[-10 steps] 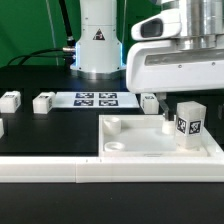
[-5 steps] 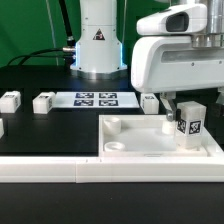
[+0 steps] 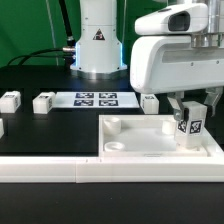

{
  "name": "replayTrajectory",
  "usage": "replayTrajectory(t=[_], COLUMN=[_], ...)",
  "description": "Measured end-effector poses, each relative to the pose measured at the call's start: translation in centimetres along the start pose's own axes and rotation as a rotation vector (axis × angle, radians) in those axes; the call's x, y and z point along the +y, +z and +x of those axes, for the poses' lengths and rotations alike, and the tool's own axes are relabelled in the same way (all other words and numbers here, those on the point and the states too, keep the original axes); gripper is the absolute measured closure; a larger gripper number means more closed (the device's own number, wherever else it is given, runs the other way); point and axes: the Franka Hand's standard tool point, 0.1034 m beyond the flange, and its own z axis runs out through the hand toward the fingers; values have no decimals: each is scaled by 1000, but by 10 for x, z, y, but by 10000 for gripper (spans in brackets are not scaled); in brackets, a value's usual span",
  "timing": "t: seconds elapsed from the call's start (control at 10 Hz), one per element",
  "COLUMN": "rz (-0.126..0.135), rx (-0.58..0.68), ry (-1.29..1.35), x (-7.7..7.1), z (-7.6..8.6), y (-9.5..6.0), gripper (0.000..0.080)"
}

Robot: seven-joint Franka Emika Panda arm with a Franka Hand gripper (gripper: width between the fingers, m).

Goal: Assemble square table

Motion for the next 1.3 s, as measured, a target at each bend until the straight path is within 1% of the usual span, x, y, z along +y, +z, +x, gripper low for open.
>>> replayTrajectory(t=[0.4,0.8,1.2,1.3], rz=[2,28,24,19], rx=[0,19,21,21], ry=[56,456,761,890], x=[0,1,3,4], z=[0,0,-2,-3], y=[0,1,1,1], gripper=[509,509,508,508])
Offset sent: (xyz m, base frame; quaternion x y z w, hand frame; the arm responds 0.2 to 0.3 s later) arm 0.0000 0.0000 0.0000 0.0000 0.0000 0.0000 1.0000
